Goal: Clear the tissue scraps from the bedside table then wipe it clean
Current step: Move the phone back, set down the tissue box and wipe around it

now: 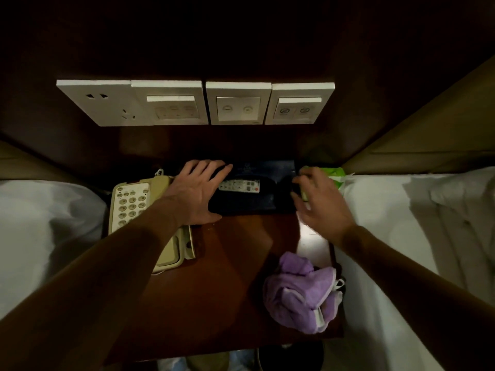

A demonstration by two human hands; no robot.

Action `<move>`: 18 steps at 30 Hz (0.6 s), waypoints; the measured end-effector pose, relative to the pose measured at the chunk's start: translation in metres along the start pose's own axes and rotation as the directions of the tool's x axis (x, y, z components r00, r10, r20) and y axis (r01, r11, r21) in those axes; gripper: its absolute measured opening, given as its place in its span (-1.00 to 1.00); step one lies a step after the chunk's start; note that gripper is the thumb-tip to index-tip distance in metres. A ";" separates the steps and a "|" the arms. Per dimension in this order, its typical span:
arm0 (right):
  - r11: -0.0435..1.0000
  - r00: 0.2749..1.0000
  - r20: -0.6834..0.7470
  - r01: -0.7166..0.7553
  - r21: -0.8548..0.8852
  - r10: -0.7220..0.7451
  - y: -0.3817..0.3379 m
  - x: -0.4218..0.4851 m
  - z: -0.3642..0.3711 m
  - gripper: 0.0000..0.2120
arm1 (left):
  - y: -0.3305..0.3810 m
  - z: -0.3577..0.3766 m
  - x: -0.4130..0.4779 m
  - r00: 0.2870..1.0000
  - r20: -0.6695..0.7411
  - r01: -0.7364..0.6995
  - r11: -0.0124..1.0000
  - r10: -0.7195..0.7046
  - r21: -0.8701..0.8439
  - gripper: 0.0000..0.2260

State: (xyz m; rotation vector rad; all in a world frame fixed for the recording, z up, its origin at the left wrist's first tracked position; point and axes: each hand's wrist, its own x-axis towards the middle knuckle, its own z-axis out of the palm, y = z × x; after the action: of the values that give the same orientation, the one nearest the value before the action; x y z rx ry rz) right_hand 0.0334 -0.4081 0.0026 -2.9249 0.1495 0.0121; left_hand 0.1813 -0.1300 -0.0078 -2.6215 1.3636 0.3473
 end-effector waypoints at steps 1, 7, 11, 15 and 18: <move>0.993 0.996 -0.001 -0.090 -0.074 0.090 0.012 -0.003 0.000 -0.66 | 0.000 0.002 0.000 1.000 0.003 -0.024 1.000 0.024 0.002 0.07; 0.929 0.921 0.231 -0.247 -0.277 0.314 0.048 0.009 0.012 -0.50 | 0.001 0.006 -0.002 0.993 0.027 -0.117 0.991 0.115 0.064 -0.27; 0.943 0.926 0.255 -0.213 -0.254 0.278 0.040 0.020 0.022 -0.50 | -0.001 0.004 -0.008 0.995 0.018 -0.100 0.993 0.099 0.065 -0.39; 0.957 0.933 0.262 -0.195 -0.214 0.248 0.028 0.023 0.027 -0.51 | -0.004 0.002 -0.010 0.997 0.031 -0.076 0.994 0.074 0.082 -0.37; 0.965 0.924 0.294 -0.201 -0.169 0.244 0.020 0.026 0.031 -0.46 | -0.006 0.002 -0.011 0.997 0.037 -0.069 0.993 0.066 0.094 -0.37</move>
State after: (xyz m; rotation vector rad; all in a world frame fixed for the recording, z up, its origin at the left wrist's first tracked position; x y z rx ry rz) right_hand 0.0576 -0.4234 -0.0323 -2.9723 0.4446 0.5391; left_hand 0.1795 -0.1174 -0.0063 -2.4866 1.4236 0.3252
